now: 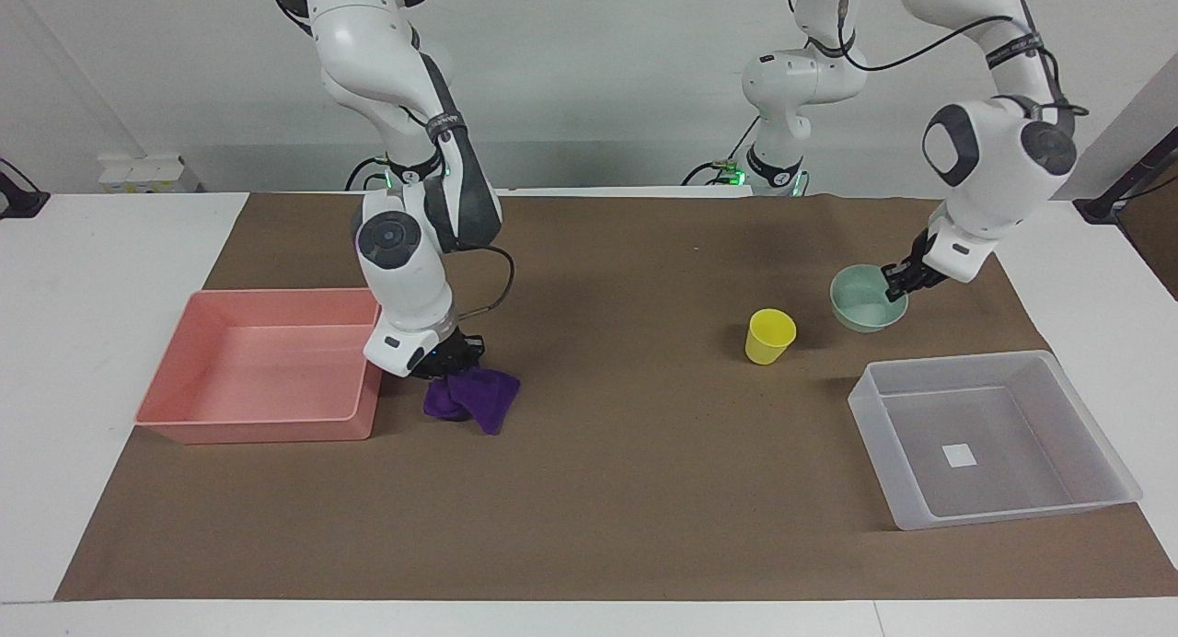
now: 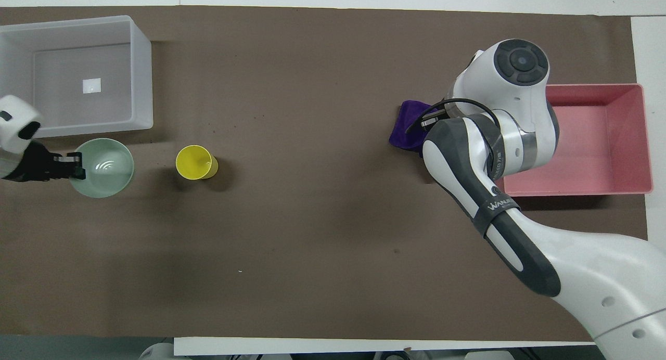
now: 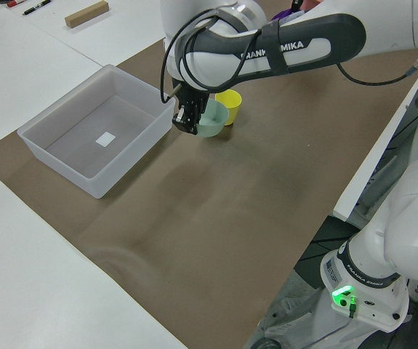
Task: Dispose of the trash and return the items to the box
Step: 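Drop the cloth in the pink box while the left gripper drops the bowl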
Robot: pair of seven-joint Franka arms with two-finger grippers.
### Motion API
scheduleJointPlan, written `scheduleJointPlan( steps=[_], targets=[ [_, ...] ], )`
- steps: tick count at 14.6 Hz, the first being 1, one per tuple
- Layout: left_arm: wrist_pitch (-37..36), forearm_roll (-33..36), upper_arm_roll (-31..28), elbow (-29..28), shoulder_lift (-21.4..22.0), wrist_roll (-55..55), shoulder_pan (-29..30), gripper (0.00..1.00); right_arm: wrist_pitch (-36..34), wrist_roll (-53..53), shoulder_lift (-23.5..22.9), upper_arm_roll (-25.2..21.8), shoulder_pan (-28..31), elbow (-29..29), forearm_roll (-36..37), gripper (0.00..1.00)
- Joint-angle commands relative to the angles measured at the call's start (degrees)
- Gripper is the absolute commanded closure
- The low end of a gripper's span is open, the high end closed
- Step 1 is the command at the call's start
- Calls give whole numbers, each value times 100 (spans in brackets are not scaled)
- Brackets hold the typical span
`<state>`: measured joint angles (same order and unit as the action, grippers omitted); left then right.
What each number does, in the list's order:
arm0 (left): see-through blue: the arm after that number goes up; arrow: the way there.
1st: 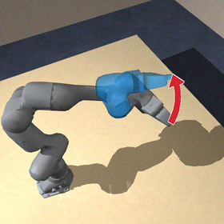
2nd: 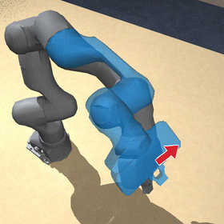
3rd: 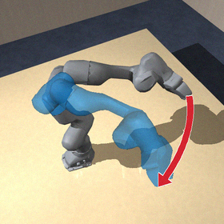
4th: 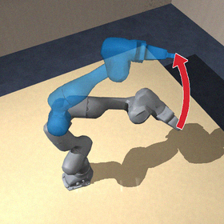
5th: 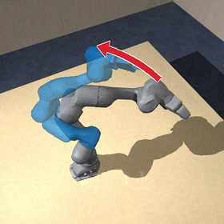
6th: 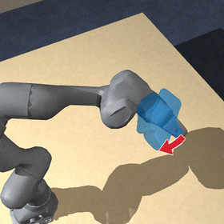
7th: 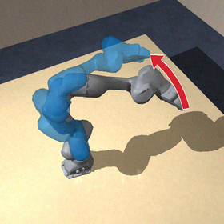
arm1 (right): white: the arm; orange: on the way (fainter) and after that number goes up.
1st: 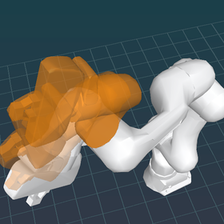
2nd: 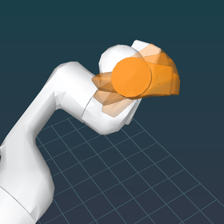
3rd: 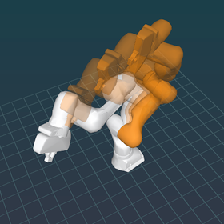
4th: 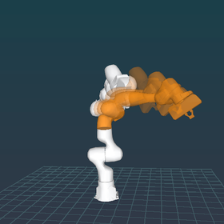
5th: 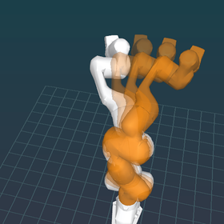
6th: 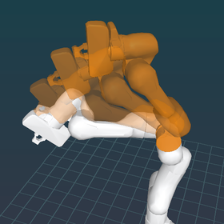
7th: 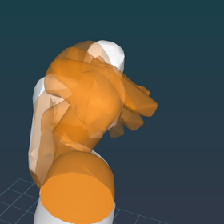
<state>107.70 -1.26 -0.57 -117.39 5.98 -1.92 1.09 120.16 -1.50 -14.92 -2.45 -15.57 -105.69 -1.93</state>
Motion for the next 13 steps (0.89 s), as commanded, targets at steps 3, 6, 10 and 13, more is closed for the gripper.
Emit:
scheduleJointPlan(
  steps=[3, 6, 10, 13],
  targets=[
    [144, -155, -14, 1392, -1095, -81, 224, 100, -1028, 9, 937, -1, 405, 153, 34, 100],
    [304, -408, -22, 2612, -2308, -81, 269, 100, -1494, -462, 1438, -10, 931, 224, 43, 100],
    [1189, -419, -66, 3135, -3277, -107, 322, 100, -1777, -1475, 1676, -10, 1819, 93, 43, 100],
    [1735, -427, -119, 3178, -3787, -98, 392, 100, -1567, -1485, 1817, -10, 2180, -442, 61, 100]
  ],
)
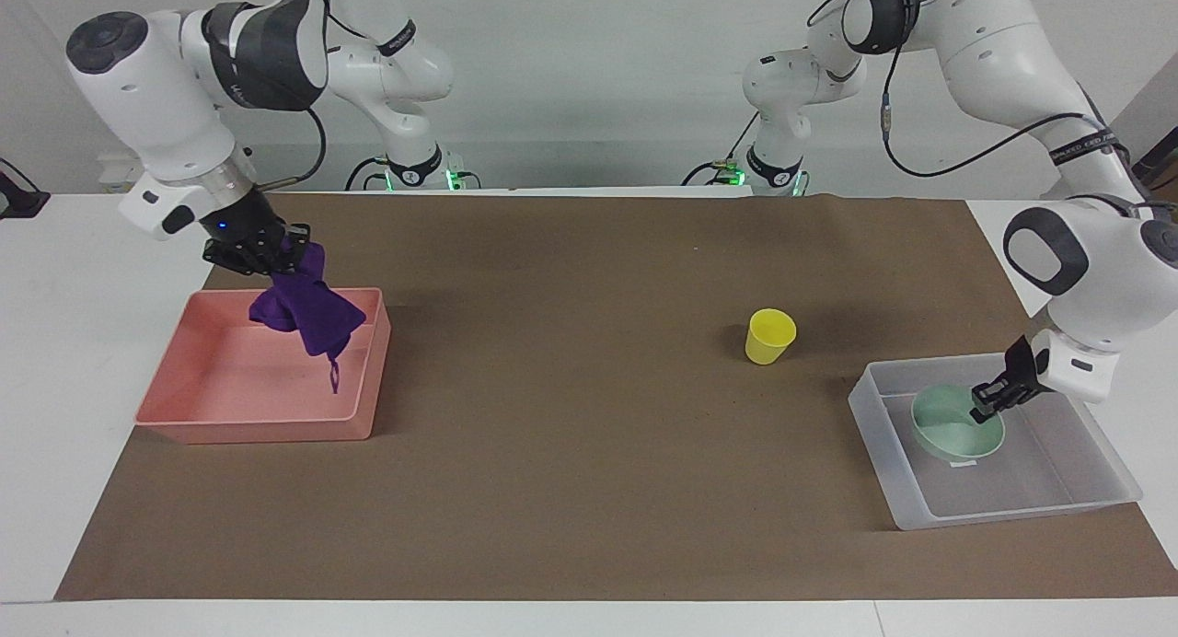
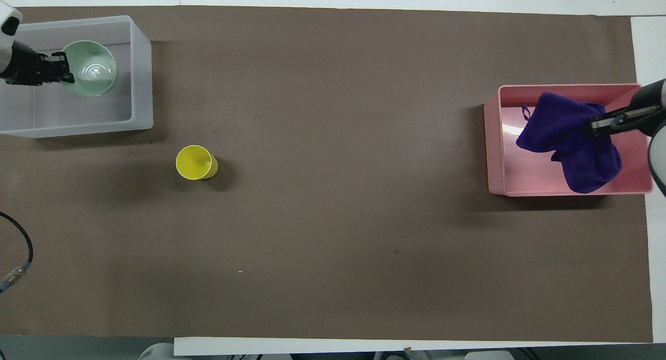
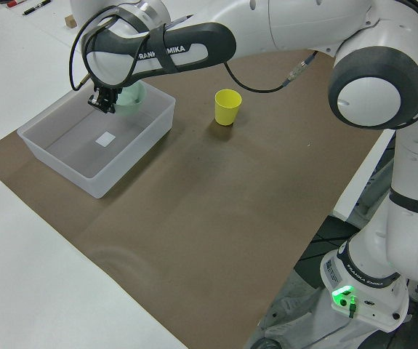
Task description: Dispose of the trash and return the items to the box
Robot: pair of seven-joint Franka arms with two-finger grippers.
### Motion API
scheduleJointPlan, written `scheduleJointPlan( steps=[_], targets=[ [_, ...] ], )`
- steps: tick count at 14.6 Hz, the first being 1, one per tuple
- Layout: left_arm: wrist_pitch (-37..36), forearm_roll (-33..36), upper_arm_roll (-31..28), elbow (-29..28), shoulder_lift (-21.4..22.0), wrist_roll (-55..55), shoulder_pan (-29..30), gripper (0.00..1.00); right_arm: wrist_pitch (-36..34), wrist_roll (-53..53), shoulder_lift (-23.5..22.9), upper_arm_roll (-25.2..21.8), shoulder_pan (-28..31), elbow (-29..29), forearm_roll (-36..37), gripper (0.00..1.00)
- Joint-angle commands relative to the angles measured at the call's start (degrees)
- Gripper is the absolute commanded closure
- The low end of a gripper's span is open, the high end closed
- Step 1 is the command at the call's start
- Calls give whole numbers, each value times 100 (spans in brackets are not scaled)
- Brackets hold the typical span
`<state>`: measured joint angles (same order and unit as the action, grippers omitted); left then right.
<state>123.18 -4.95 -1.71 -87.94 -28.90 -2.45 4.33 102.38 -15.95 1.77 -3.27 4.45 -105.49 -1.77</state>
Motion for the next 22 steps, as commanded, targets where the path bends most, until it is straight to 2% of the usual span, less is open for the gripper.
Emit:
scheduleJointPlan(
  steps=[1, 3, 4, 5, 6, 8, 9, 10, 12, 14, 15, 17, 19, 22],
  targets=[
    [337, -41, -5, 216, -379, -28, 68, 100, 447, -57, 104, 72, 292, -638, 46, 100],
    [627, 195, -48, -81, -353, 16, 94, 100, 992, -57, -53, 72, 363, -963, 54, 100],
    [855, 257, -49, -266, -310, 16, 77, 92, 1168, -48, -150, 72, 363, -1078, 54, 99],
    [962, 249, -40, -320, -300, 16, 85, 56, 1309, -48, -325, 72, 372, -1105, 54, 98],
    [919, 214, -31, -251, -309, 8, 77, 31, 1441, -40, -449, 72, 372, -1132, 54, 97],
    [884, 197, -31, -136, -309, -27, 24, 7, 1827, -48, -616, 72, 398, -1306, 54, 88],
    [701, 196, -48, -40, -292, -45, -11, 6, 1977, -48, -634, 72, 407, -1386, 54, 80],
    [342, 196, -31, 118, -205, -45, -20, 5, 1944, -40, -634, 72, 399, -1395, 54, 66],
    [-746, 196, 13, 469, 243, -63, -20, 5, 1900, -13, -643, 81, 398, -1352, 54, 26],
    [-1294, 231, 13, 419, 813, -246, -386, 0, 1769, -22, -582, 81, 390, -1282, 46, 6],
    [-1548, 249, -4, 192, 1042, -561, -633, 0, 1568, -22, -556, 90, 338, -1142, 46, 1],
    [-1937, 293, 4, -510, 1560, -1369, -1318, 0, 1032, 13, -459, 151, 224, -826, 28, 1],
    [-1842, 293, 4, -1301, 1992, -1705, -1959, 0, 810, 109, -301, 152, -5, -771, -25, 1],
    [-966, 293, 22, -2828, 2685, -1891, -2445, 0, 380, 636, -46, 152, -409, -728, -33, 1]
  ],
)
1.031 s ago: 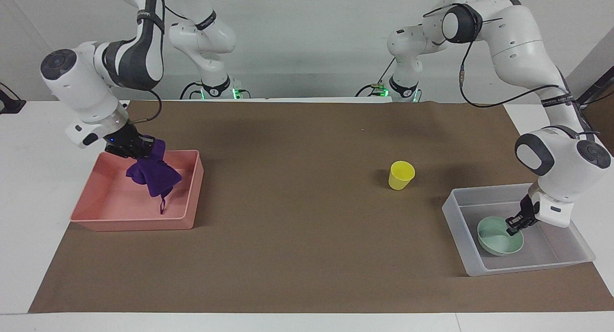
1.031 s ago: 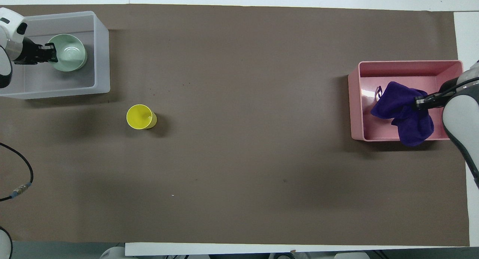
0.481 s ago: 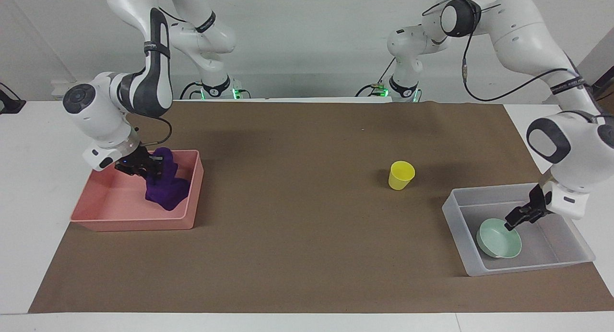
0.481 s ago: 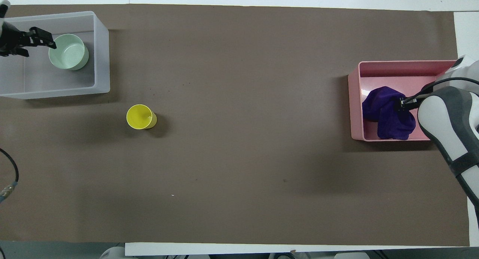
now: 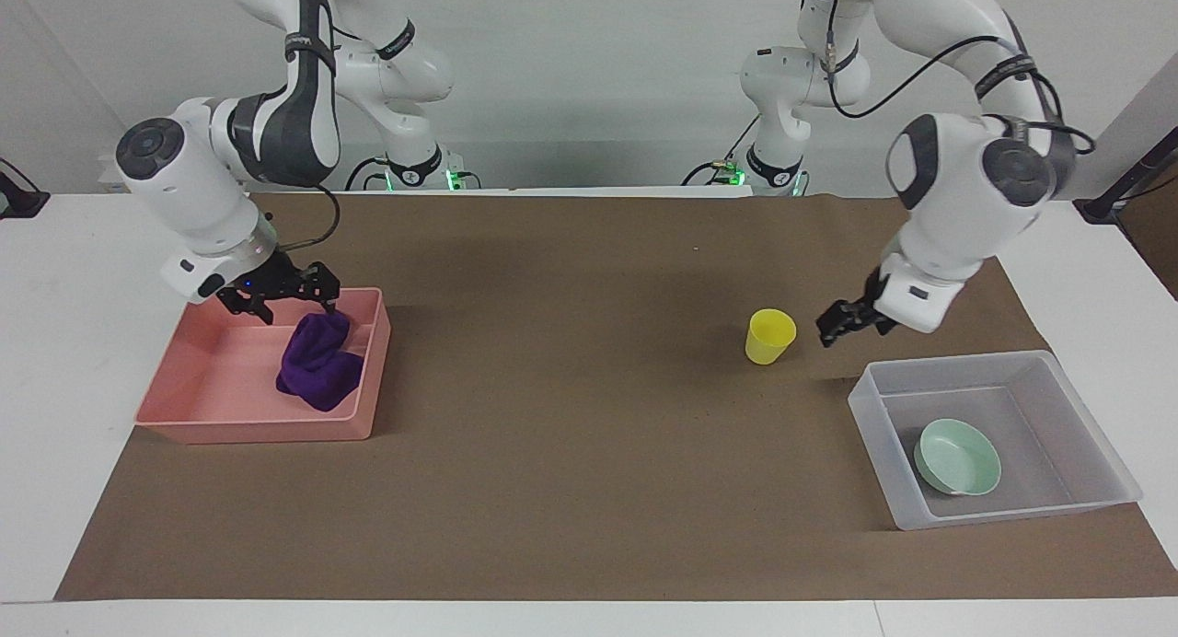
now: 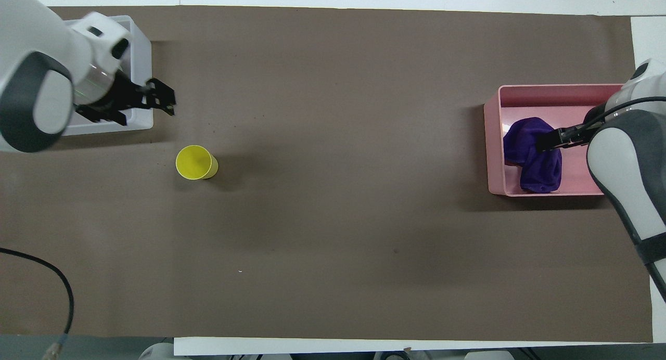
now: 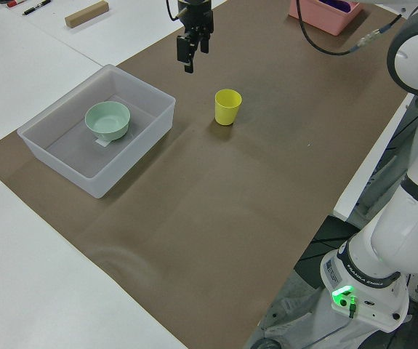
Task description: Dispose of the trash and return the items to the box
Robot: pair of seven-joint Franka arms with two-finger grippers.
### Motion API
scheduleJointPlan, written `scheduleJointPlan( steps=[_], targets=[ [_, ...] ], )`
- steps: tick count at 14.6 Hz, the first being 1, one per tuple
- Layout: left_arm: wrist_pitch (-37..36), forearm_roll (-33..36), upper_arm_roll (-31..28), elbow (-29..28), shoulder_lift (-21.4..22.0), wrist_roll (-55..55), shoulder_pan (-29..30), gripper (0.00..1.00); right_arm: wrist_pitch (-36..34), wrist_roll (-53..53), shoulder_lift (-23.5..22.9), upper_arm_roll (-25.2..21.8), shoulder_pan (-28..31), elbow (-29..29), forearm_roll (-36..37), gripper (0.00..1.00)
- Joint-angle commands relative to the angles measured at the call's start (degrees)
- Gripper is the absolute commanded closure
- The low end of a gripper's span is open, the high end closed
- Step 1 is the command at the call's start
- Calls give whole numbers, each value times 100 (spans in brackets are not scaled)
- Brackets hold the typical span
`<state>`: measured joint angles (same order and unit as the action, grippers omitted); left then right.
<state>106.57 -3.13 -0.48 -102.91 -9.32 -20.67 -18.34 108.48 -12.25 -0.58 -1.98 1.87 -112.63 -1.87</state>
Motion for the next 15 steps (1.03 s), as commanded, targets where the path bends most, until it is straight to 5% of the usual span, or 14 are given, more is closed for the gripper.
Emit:
scheduleJointPlan(
  steps=[1, 9, 10, 11, 12, 13, 15],
  targets=[
    [1168, 111, -92, -1841, 904, -77, -213, 0, -379, 345, 268, 22, -239, 47, -24, 1],
    [1900, 111, -92, -2706, 1090, 10, -56, 7, -2207, 478, 277, 49, -328, 1286, -33, 1],
    [2050, 111, -92, -2821, 1091, -24, -38, 19, -2400, 478, 269, 49, -328, 1470, -6, 1],
    [2121, 111, -92, -2865, 1091, -60, -38, 58, -2576, 461, 234, 49, -328, 1672, 46, 1],
    [2183, 111, -92, -2883, 1082, -60, -38, 87, -2743, 443, 190, 49, -310, 1892, 55, 1],
    [2288, 111, -92, -2883, 1064, -86, -21, 97, -2962, 434, 76, 49, -266, 2111, 55, 1],
    [2464, 102, -92, -2840, 1012, -244, -20, 100, -3052, 425, 40, 40, -231, 2245, 55, 1]
  ],
)
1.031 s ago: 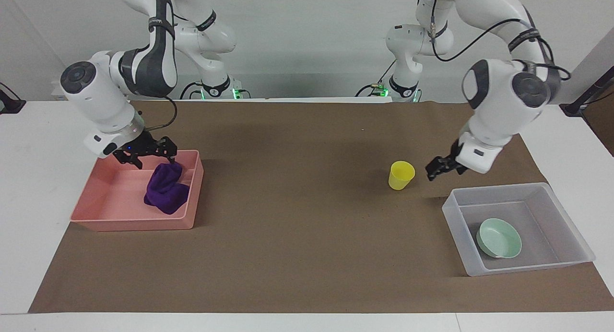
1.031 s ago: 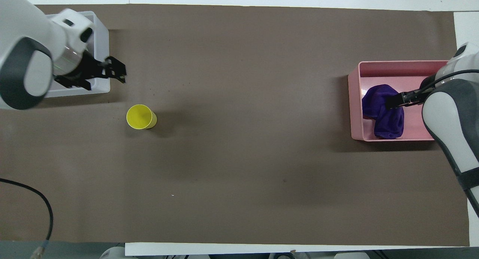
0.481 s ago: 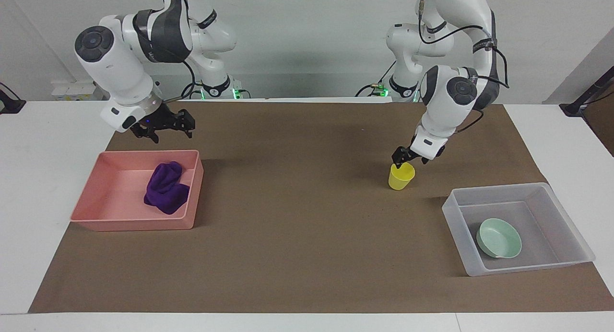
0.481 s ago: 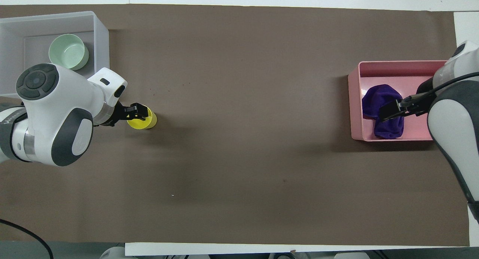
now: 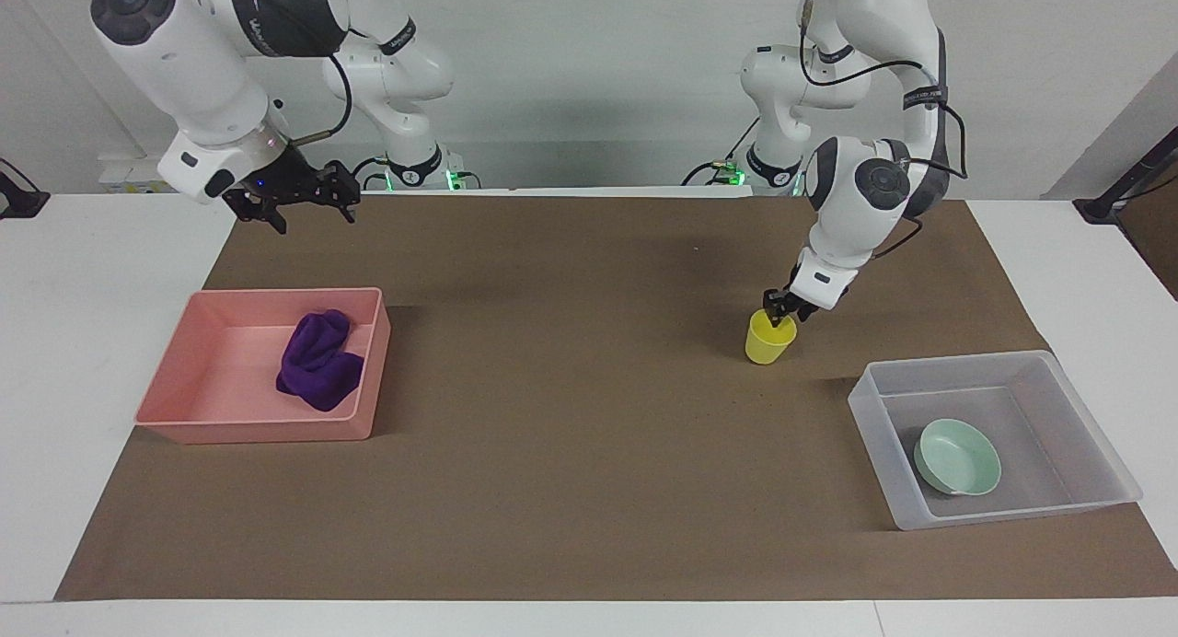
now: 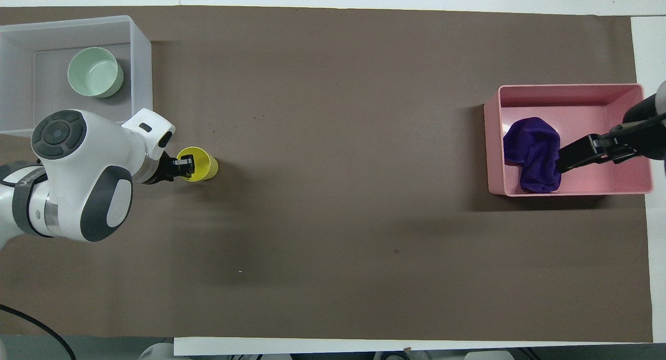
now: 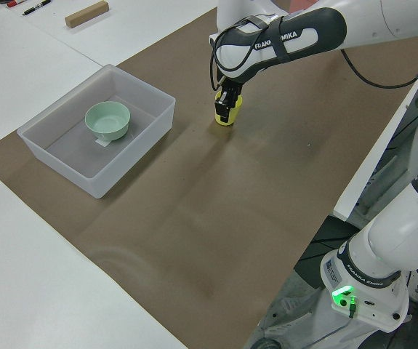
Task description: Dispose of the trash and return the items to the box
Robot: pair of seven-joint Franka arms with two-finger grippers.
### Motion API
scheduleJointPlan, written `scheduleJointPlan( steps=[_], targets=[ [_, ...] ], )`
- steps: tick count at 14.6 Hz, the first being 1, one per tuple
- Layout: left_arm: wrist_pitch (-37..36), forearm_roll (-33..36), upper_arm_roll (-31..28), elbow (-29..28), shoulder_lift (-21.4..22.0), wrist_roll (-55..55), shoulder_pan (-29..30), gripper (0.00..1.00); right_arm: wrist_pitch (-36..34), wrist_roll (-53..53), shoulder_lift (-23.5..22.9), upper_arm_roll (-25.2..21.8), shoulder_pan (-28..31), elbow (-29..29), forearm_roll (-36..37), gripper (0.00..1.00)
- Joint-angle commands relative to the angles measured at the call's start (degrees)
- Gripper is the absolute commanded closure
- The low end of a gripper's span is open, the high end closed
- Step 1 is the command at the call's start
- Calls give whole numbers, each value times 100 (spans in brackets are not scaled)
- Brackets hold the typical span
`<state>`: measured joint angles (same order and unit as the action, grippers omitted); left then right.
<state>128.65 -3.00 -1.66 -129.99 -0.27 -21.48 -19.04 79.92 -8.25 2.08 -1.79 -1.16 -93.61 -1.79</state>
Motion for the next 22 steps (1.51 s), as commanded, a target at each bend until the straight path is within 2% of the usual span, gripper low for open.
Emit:
scheduleJointPlan(
  steps=[1, 4, 5, 6, 8, 9, 11, 14, 16, 18, 22],
  targets=[
    [344, 89, 26, -97, 89, -207, 58, 100, -196, 25, -217, 21, 63, 335, 39, 1],
    [109, 10, -27, 813, -279, -260, 67, 100, -187, 78, 37, 21, 37, 108, 30, 0],
    [-354, -25, -45, 1278, -402, -269, 67, 100, -187, 69, 90, 21, 37, 63, 30, 0],
    [-1072, -138, -53, 2005, -516, -269, 154, 100, -205, 51, 126, 21, 37, 63, 38, 0],
    [-1963, -210, -54, 3228, -867, -252, 522, 100, -214, 60, 161, 21, 37, 45, 30, 0],
    [-2071, -210, -54, 3643, -1043, -243, 672, 100, -222, 60, 170, 21, 46, 54, 30, 0],
    [-2090, -341, -54, 4155, -1447, -226, 1443, 100, -214, 69, 240, 3, 54, 54, 30, 0],
    [-1818, -245, -62, 4918, -2298, 108, 1955, 100, -222, 77, 249, -15, 46, 54, 30, 0],
    [-1556, -184, -62, 5062, -2643, 213, 2141, 100, -214, 78, 249, -14, 54, 45, 30, 0],
    [-1229, -69, -62, 4923, -2802, 275, 2150, 100, -214, 25, 249, -14, 55, 54, 30, 0],
    [-1141, -78, -62, 4737, -3030, 293, 2150, 100, -196, 68, 249, -14, 46, 45, 30, 0]
  ],
)
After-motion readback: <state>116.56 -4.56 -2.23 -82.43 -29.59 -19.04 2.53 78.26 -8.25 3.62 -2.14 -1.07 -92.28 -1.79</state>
